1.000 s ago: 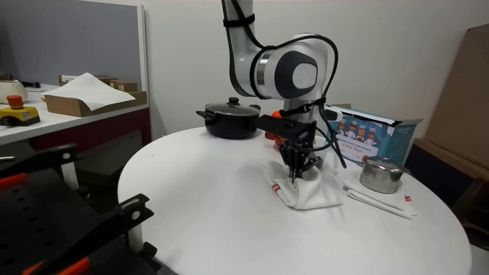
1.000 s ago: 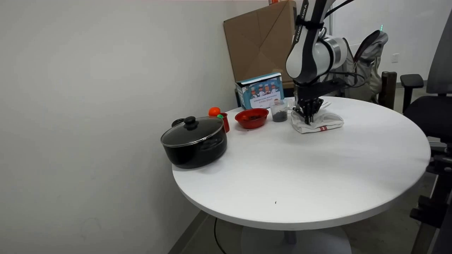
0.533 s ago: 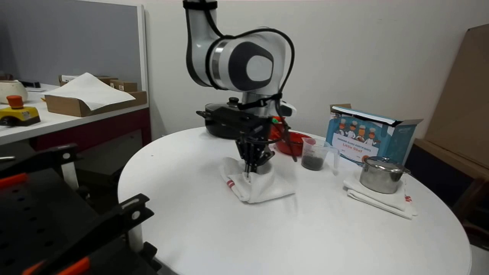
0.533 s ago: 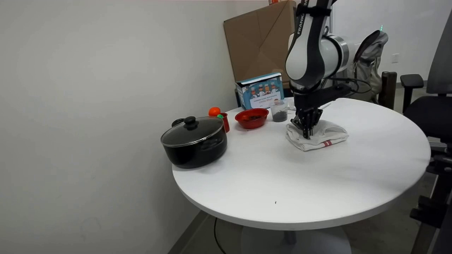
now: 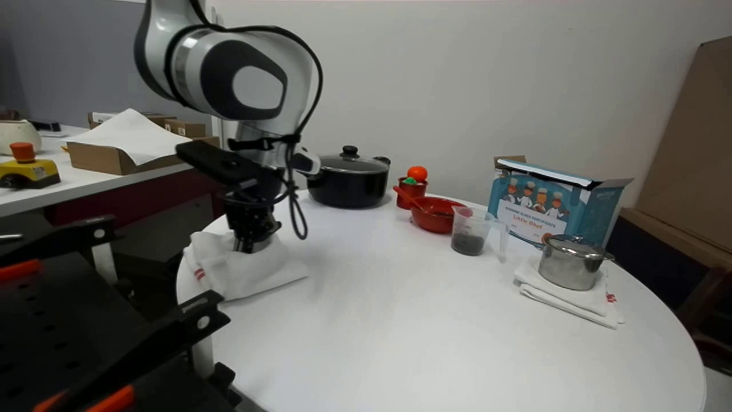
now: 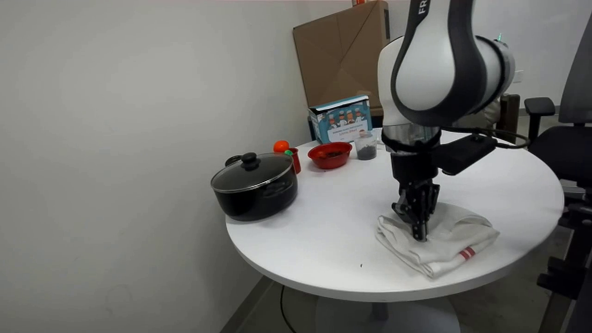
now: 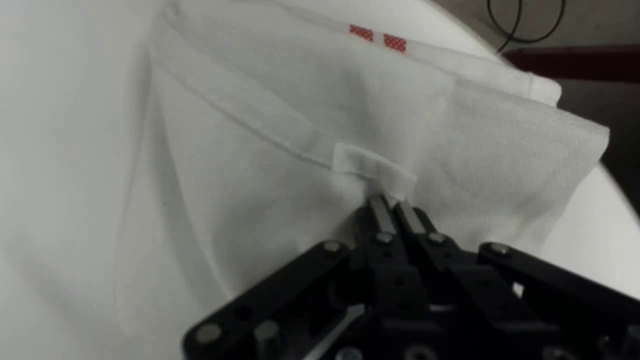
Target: Use the towel on the left to wipe the table
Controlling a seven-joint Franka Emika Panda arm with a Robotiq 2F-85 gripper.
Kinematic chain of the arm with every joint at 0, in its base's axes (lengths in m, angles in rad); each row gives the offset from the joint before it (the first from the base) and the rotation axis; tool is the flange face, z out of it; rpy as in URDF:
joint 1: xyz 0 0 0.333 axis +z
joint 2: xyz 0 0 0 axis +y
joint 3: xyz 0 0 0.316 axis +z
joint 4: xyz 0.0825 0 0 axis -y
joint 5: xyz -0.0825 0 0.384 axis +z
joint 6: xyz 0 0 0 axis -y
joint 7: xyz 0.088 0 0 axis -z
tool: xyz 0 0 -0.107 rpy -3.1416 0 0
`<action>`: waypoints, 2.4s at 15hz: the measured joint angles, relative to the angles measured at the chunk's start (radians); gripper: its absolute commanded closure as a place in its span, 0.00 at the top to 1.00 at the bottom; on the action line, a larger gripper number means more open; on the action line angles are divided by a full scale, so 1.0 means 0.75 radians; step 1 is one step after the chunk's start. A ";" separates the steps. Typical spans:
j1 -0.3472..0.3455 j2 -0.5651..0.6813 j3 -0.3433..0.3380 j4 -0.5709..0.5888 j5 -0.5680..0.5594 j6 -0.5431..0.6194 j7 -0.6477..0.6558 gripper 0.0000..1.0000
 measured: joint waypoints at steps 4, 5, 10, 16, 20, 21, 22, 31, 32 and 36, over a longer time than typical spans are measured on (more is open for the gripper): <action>0.068 -0.011 0.128 -0.164 0.021 0.117 0.050 0.07; 0.086 -0.011 0.131 -0.180 0.021 0.136 0.060 0.07; 0.134 -0.012 0.090 -0.188 0.020 0.147 0.083 0.07; 0.127 -0.036 -0.181 -0.089 0.015 0.142 0.096 0.07; 0.104 0.025 -0.406 0.077 0.012 0.116 0.093 0.07; 0.098 0.044 -0.445 0.119 0.012 0.105 0.094 0.07; 0.089 0.063 -0.477 0.161 0.012 0.092 0.095 0.07; -0.131 0.260 -0.541 0.625 0.018 -0.103 0.111 0.07; -0.152 0.280 -0.546 0.668 0.018 -0.121 0.117 0.07; -0.200 0.339 -0.574 0.791 0.018 -0.173 0.153 0.07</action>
